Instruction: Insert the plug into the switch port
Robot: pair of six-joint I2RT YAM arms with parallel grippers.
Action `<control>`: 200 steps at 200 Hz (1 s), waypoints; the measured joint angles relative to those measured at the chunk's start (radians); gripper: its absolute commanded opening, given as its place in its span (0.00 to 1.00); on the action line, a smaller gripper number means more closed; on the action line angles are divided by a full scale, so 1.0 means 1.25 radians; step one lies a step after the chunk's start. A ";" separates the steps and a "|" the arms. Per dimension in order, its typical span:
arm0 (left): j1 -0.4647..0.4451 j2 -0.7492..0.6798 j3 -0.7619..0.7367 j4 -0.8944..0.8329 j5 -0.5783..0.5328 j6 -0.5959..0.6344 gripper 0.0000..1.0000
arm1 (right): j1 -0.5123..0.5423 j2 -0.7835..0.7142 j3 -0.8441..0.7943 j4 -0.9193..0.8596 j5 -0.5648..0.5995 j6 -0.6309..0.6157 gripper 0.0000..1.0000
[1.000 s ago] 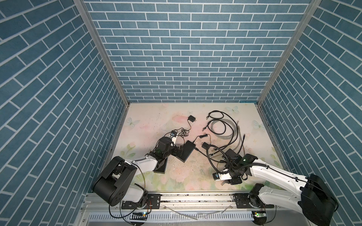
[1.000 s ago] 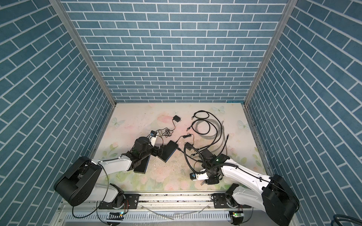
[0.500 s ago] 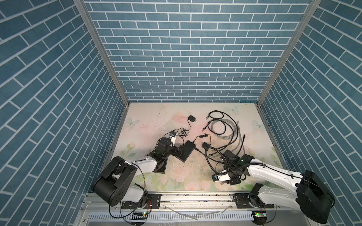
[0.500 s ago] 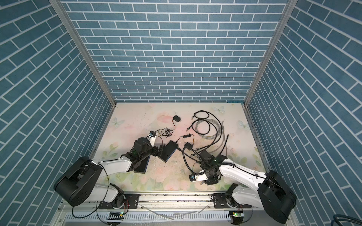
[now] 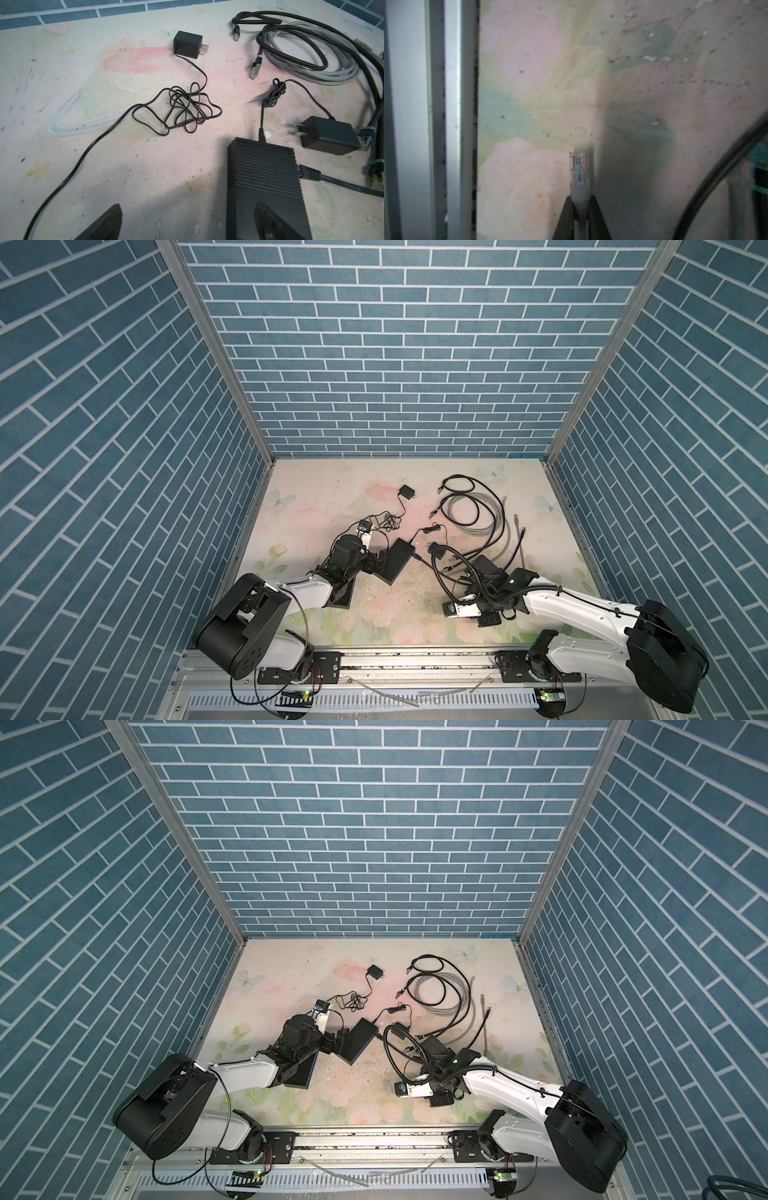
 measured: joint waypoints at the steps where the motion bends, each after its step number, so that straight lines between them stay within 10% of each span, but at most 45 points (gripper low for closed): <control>1: 0.000 0.000 0.000 0.000 -0.001 -0.001 1.00 | 0.000 0.000 0.000 0.003 0.001 0.002 0.05; 200: 0.000 0.170 0.122 0.008 0.128 -0.051 0.90 | 0.060 0.374 0.314 0.172 0.176 0.603 0.00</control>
